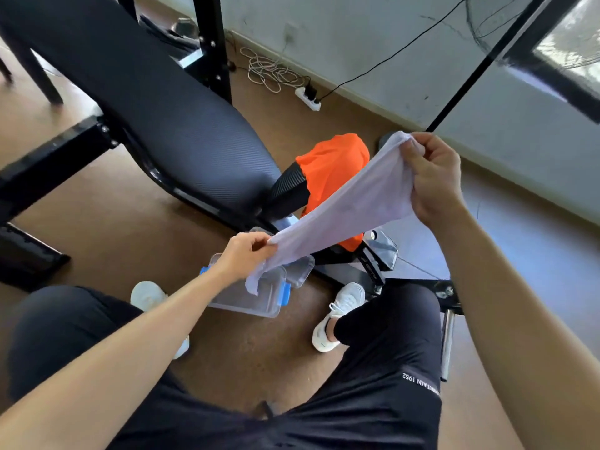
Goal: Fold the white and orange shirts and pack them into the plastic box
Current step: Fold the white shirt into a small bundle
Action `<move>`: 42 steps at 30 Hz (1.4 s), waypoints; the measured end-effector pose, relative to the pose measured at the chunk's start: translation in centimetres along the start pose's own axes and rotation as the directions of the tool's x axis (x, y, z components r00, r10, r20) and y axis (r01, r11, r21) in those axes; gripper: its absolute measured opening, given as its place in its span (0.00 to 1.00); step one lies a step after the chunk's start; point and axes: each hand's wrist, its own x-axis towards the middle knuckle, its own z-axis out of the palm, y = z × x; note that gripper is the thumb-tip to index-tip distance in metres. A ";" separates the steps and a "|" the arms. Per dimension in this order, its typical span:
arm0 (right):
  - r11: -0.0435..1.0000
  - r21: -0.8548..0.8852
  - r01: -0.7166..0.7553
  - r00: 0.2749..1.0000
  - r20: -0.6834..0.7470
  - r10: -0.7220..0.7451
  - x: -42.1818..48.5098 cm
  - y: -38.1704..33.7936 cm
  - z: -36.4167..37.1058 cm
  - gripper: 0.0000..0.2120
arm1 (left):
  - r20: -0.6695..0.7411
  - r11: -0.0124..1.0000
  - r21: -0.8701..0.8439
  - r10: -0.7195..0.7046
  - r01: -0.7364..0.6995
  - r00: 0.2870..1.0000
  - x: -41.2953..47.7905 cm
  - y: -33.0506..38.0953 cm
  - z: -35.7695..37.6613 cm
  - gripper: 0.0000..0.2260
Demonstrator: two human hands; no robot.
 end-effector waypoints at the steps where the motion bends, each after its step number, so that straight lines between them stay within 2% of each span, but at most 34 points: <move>1: 1.000 -0.008 0.013 1.000 0.002 -0.013 0.2 -0.3 0.1 0.06 | 0.008 0.997 -0.070 -0.038 0.039 0.999 0.1 -0.4 0.3 0.08; 5: 0.999 -0.037 0.005 0.998 -0.064 -0.008 1.2 -0.7 -0.3 0.04 | -0.014 0.965 -0.254 -0.069 0.064 0.997 0.0 -0.1 0.7 0.09; 8: 0.999 -0.025 -0.026 0.989 -0.146 0.022 1.9 -0.3 -0.9 0.04 | -0.098 0.952 -0.303 -0.084 0.051 0.992 0.0 1.8 0.6 0.11; 10: 0.999 -0.009 -0.046 0.982 -0.181 0.044 2.6 0.2 -1.4 0.03 | -0.091 0.964 -0.264 -0.042 0.016 0.995 0.1 2.1 0.5 0.14; 14: 0.993 -0.071 -0.096 0.975 -0.208 0.079 3.9 1.2 -2.5 0.04 | 0.055 0.997 -0.071 0.034 -0.030 0.998 -1.2 1.0 0.0 0.26; 18: 0.982 -0.119 -0.143 0.970 -0.213 0.116 4.7 2.4 -3.1 0.07 | 0.088 0.994 -0.044 -0.097 0.101 0.991 -3.0 0.4 -0.8 0.26; 20: 0.970 -0.158 -0.185 0.966 -0.212 0.150 4.9 3.6 -3.2 0.08 | 0.048 0.975 -0.159 -0.150 0.156 0.988 -3.8 0.7 -1.5 0.21; 22: 0.956 -0.189 -0.226 0.963 -0.190 0.190 4.4 5.5 -3.1 0.08 | 0.031 0.936 -0.310 -0.164 0.166 0.986 -4.3 1.4 -2.4 0.18; 24: 0.934 -0.248 -0.259 0.962 -0.157 0.225 3.3 8.1 -2.5 0.07 | 0.027 0.916 -0.368 -0.159 0.158 0.987 -4.6 2.4 -3.4 0.16; 27: 0.889 -0.339 -0.309 0.951 -0.099 0.293 1.0 12.1 -0.8 0.02 | 0.034 0.957 -0.252 -0.138 0.142 0.990 -4.1 3.8 -4.5 0.14; 31: 0.833 -0.447 -0.326 0.933 -0.009 0.360 -2.6 15.6 2.2 0.04 | 0.083 0.988 -0.069 -0.135 0.141 0.987 -3.2 4.7 -5.6 0.13; 33: 0.814 -0.466 -0.346 0.914 0.028 0.404 -4.3 16.4 3.6 0.05 | 0.080 0.987 -0.049 -0.147 0.151 0.986 -3.2 4.8 -5.9 0.13; 37: 0.835 -0.290 -0.468 0.859 0.075 0.507 -8.7 17.5 6.5 0.14 | 0.026 0.981 -0.102 -0.163 0.165 0.986 -3.4 5.7 -6.1 0.10; 40: 0.828 -0.144 -0.542 0.815 0.150 0.560 -13.9 17.3 9.2 0.08 | 0.029 0.965 -0.178 -0.189 0.191 0.982 -3.5 6.1 -6.0 0.09; 42: 0.776 -0.090 -0.624 0.743 0.241 0.625 -17.5 17.0 10.8 0.07 | 0.037 0.951 -0.229 -0.206 0.209 0.978 -3.6 6.4 -5.7 0.09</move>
